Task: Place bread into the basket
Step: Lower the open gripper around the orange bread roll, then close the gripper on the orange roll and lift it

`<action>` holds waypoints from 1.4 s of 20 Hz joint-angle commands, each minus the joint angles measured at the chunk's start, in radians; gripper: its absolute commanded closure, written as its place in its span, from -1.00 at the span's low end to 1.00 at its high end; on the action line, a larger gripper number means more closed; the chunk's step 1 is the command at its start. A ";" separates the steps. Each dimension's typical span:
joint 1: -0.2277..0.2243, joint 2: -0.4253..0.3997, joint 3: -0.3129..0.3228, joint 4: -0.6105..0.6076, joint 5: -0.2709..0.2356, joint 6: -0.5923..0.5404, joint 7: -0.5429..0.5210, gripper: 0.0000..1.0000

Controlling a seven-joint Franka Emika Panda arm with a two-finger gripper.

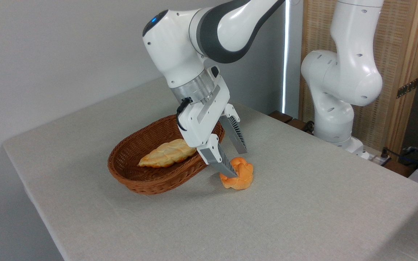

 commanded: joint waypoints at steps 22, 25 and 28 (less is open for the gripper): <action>-0.009 0.063 0.011 -0.001 0.070 0.087 0.010 0.08; -0.009 0.063 0.011 0.002 0.068 0.087 0.010 0.11; -0.009 0.061 0.011 0.005 0.068 0.087 0.010 0.11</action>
